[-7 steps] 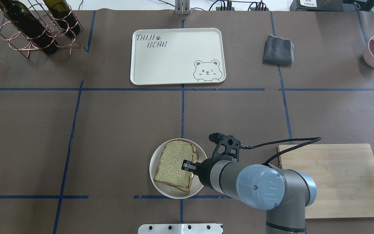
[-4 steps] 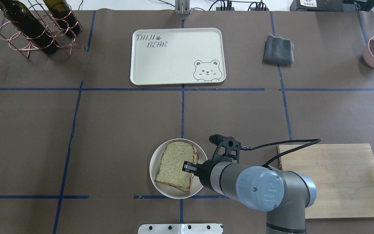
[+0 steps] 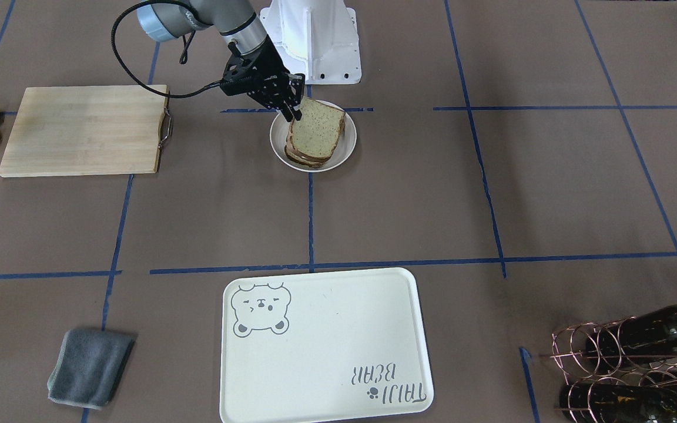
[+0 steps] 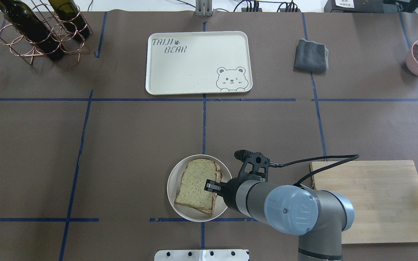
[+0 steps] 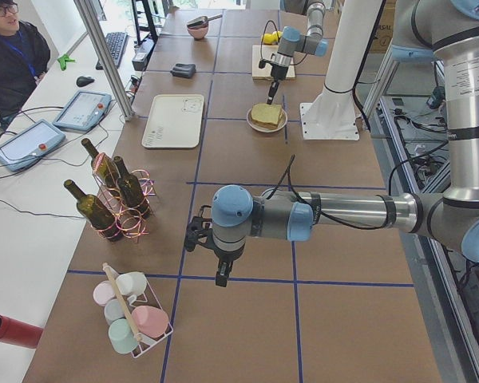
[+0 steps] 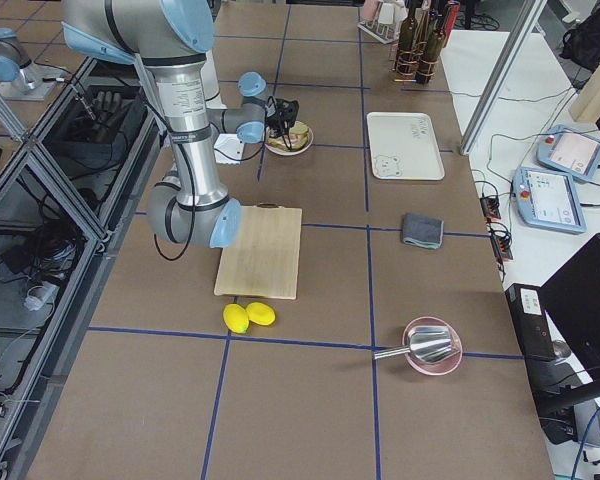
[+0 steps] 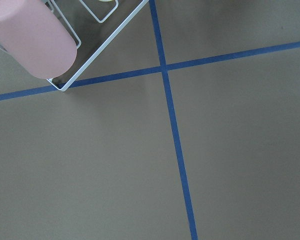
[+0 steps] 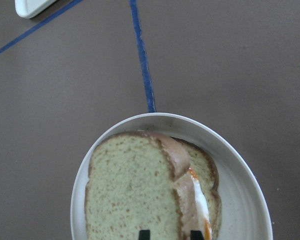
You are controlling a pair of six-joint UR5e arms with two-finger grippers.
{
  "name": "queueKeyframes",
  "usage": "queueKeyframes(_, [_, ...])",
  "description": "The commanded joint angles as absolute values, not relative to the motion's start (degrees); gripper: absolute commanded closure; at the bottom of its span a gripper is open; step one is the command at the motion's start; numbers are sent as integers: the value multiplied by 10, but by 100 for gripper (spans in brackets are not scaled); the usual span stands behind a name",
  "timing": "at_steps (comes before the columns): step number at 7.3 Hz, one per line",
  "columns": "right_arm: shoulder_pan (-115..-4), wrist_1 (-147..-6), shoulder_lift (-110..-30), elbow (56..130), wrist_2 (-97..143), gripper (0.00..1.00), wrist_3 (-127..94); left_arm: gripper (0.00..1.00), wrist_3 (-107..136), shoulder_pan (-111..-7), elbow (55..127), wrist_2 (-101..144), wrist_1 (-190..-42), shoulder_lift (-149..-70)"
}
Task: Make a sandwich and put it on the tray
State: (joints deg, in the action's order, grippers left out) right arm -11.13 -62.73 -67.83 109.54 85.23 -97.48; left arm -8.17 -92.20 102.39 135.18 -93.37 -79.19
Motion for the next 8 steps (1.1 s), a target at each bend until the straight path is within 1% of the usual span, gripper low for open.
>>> queueKeyframes(1, [-117, -628, -679, 1101, 854, 0, -972, 0, -82, -922, 1024, 1352, -933, -791])
queueKeyframes(3, [-161, -639, -695, 1106, 894, 0, -953, 0, -81, -922, 1025, 1352, -935, -792])
queueKeyframes(4, [-194, -691, -693, 1109, 936, 0, -906, 0, -78, -921, 1035, 1361, -936, -803])
queueKeyframes(6, [-275, -753, -701, 1115, 1030, 0, -767, 0, -76, -921, 1029, 1404, -942, -842])
queueKeyframes(7, [-344, -781, -714, 1115, 1101, 0, -679, 0, -78, -921, 1025, 1404, -978, -848])
queueKeyframes(8, [-410, -802, -744, 1113, 1160, 0, -568, 0, -72, -920, 998, 1405, -1056, -862])
